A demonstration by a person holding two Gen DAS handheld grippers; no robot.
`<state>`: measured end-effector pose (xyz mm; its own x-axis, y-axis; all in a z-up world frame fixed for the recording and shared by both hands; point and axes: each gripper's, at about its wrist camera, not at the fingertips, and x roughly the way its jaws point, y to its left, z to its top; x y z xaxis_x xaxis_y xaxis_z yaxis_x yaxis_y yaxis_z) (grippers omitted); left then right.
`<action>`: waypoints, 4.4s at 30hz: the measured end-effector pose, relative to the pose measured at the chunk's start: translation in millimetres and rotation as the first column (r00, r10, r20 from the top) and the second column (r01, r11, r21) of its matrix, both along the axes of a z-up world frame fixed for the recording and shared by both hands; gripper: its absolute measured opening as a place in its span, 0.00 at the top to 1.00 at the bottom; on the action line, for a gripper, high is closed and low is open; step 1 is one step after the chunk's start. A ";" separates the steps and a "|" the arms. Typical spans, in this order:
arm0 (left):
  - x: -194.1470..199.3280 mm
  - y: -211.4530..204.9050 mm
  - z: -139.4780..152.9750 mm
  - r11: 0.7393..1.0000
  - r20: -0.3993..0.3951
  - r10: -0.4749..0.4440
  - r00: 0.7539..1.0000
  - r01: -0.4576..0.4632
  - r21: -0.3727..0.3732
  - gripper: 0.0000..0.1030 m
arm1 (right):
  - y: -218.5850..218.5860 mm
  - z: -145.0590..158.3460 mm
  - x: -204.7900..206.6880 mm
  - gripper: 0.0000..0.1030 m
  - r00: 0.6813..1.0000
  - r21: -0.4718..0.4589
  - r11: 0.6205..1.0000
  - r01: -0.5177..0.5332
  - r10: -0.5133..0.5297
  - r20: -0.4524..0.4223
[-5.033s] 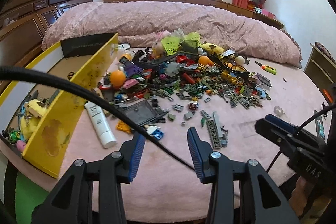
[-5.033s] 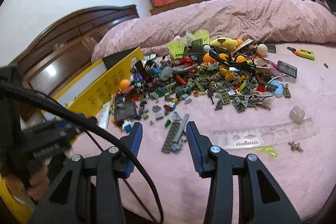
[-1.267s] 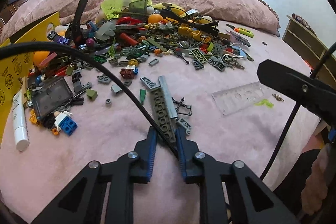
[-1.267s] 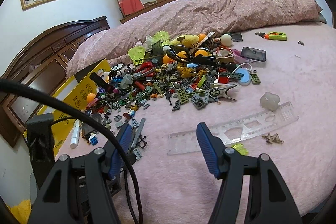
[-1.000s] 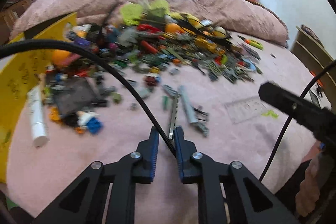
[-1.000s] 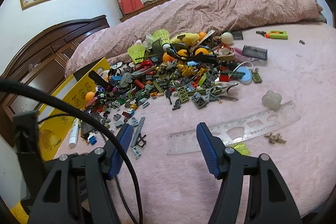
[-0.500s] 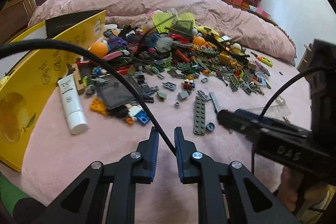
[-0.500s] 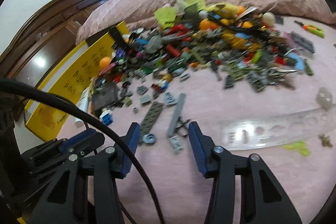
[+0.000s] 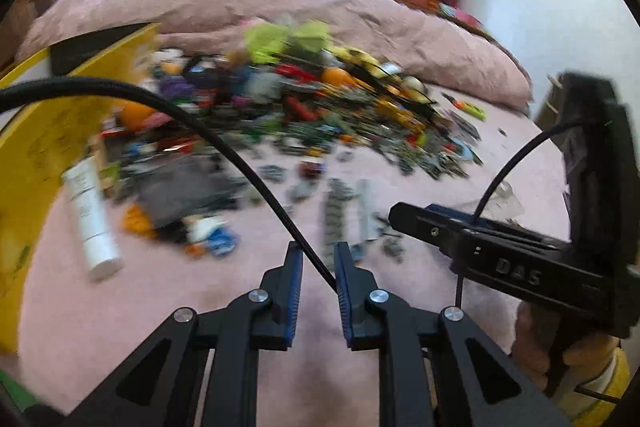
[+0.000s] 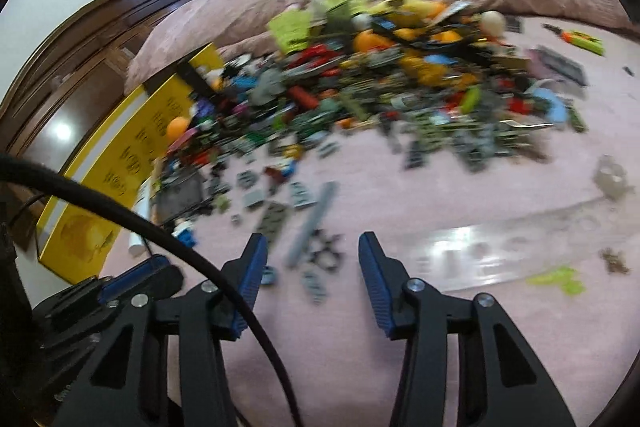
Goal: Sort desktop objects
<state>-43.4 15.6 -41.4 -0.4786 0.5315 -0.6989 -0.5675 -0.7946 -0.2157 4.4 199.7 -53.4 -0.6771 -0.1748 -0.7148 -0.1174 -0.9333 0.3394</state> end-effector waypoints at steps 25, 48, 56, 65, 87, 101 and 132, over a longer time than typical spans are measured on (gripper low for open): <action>-21.3 18.1 -17.7 0.995 0.002 0.089 0.996 -0.089 -0.046 0.85 | 30.5 0.2 21.9 0.53 0.996 -0.036 0.999 0.038 -0.041 -0.079; 5.6 -61.3 14.6 0.988 -0.054 0.149 0.987 -0.146 0.049 0.85 | -31.4 -20.3 -40.3 0.68 0.998 0.126 0.992 -0.030 0.022 0.066; 10.5 -67.1 17.6 0.987 -0.057 0.151 0.987 -0.147 0.063 0.85 | -23.7 -17.7 -41.8 0.88 0.998 0.104 0.995 0.005 -0.013 0.069; 16.6 -74.3 22.5 0.985 -0.055 0.157 0.986 -0.152 0.080 0.85 | -16.2 -1.0 -32.6 0.94 1.000 0.021 1.000 0.004 -0.004 0.005; 12.0 -71.7 8.8 0.985 -0.007 0.163 0.987 -0.162 0.058 0.85 | -31.3 -20.3 -59.0 0.92 0.998 0.137 0.990 -0.042 0.035 0.050; 15.4 -77.8 24.3 0.979 -0.043 0.198 0.979 -0.195 0.065 0.85 | -1.5 35.6 -9.5 0.92 0.988 -0.058 0.998 0.023 -0.032 -0.153; -28.0 -249.1 95.5 0.813 -0.208 0.577 0.790 -0.579 0.059 0.85 | -248.1 104.0 -75.2 0.92 0.857 0.112 0.892 -0.439 0.453 -0.246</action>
